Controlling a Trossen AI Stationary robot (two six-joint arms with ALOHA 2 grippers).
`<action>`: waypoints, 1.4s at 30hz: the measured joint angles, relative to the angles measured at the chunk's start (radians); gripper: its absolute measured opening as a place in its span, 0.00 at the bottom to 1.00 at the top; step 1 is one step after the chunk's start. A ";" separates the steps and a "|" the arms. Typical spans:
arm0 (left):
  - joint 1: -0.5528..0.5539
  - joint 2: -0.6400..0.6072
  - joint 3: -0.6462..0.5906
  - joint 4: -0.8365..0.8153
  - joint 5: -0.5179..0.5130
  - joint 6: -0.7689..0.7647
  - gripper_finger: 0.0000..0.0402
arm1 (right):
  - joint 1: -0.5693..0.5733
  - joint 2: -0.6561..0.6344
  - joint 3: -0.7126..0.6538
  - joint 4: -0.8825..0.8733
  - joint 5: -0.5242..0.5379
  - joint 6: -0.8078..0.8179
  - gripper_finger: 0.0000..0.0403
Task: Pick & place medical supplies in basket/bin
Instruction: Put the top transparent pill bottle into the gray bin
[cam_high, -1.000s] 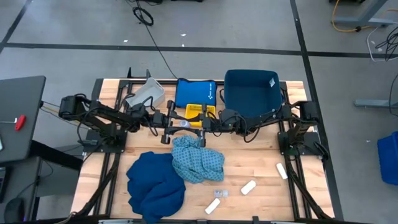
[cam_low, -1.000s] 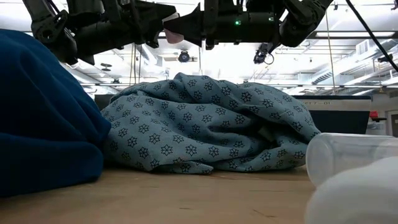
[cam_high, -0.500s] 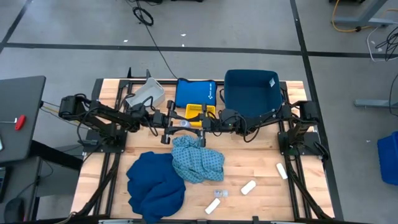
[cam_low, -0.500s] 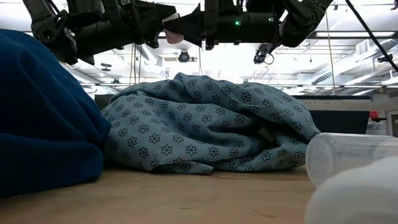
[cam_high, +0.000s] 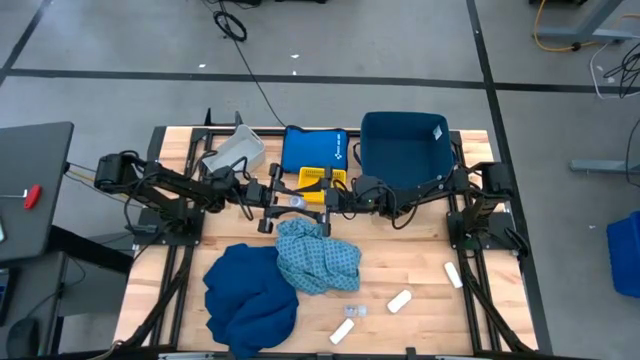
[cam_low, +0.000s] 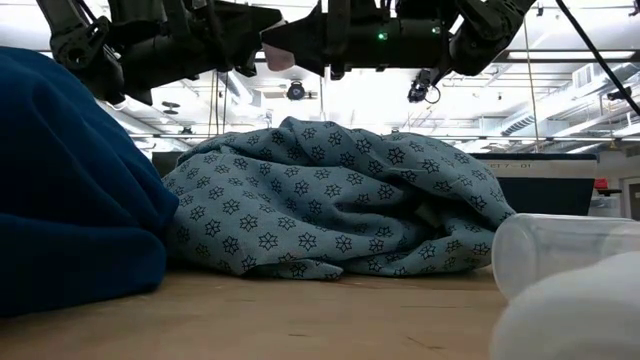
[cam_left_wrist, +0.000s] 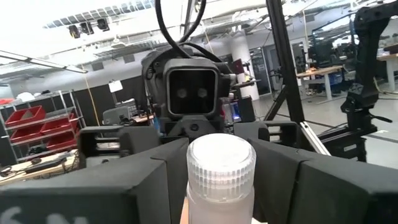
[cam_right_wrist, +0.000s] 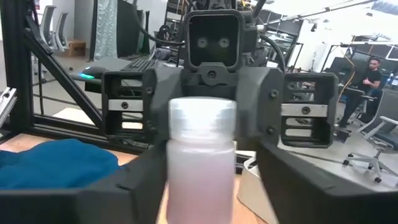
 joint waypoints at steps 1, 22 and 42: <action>0.000 0.000 0.000 -0.001 0.003 0.000 0.36 | 0.000 0.000 0.000 -0.001 0.008 0.000 0.67; 0.037 -0.053 -0.012 -0.108 0.010 -0.006 0.36 | 0.022 -0.002 0.000 -0.290 0.086 0.010 0.77; 0.036 -0.476 -0.012 -0.783 -0.612 0.213 0.36 | 0.120 -0.002 0.000 -0.621 0.303 0.093 0.77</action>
